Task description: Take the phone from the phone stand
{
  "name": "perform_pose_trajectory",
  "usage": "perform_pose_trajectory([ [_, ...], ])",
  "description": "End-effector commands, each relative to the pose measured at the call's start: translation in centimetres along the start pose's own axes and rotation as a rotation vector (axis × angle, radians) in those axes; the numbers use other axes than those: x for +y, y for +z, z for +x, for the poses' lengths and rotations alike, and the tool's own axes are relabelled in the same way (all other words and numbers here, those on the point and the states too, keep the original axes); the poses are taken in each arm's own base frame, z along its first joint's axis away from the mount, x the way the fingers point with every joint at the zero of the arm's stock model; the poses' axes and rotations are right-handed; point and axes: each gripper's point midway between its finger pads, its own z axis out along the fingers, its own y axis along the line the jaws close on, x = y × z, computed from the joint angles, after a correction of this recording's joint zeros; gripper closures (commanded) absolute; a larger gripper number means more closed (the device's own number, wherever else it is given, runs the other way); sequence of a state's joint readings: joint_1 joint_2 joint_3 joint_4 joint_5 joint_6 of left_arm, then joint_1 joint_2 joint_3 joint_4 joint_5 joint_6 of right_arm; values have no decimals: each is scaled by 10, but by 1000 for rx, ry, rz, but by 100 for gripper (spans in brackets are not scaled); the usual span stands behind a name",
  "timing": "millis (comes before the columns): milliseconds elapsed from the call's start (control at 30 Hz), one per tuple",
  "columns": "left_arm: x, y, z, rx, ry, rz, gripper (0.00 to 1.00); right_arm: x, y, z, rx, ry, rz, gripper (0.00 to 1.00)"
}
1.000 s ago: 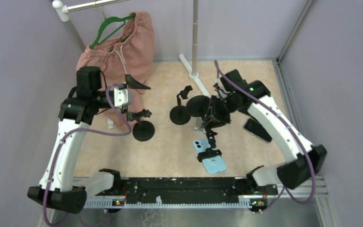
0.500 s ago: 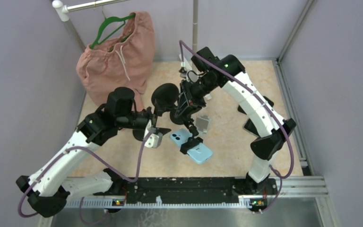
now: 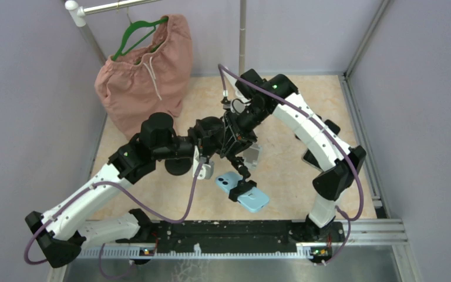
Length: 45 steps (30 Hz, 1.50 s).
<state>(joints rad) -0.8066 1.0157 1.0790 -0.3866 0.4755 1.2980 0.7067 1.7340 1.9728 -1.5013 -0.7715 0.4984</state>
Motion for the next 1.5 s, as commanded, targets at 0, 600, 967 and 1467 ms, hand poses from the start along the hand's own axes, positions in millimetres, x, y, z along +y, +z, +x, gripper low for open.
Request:
perform_pose_trajectory([
  [0,-8,6,-7,-32,20,40,31,53,-35,25,-36,-113,-177,100],
  [600,-11,20,-11,-55,-169,3,100,86,-57,16,-259,-194,-227,49],
  [967,10,8,-50,-170,-803,-61,100,116,-203,-66,-961,-365,-358,5],
  [1467,78,-24,-41,-425,-1407,-126,100,98,-279,-38,-1134,-510,-529,1],
])
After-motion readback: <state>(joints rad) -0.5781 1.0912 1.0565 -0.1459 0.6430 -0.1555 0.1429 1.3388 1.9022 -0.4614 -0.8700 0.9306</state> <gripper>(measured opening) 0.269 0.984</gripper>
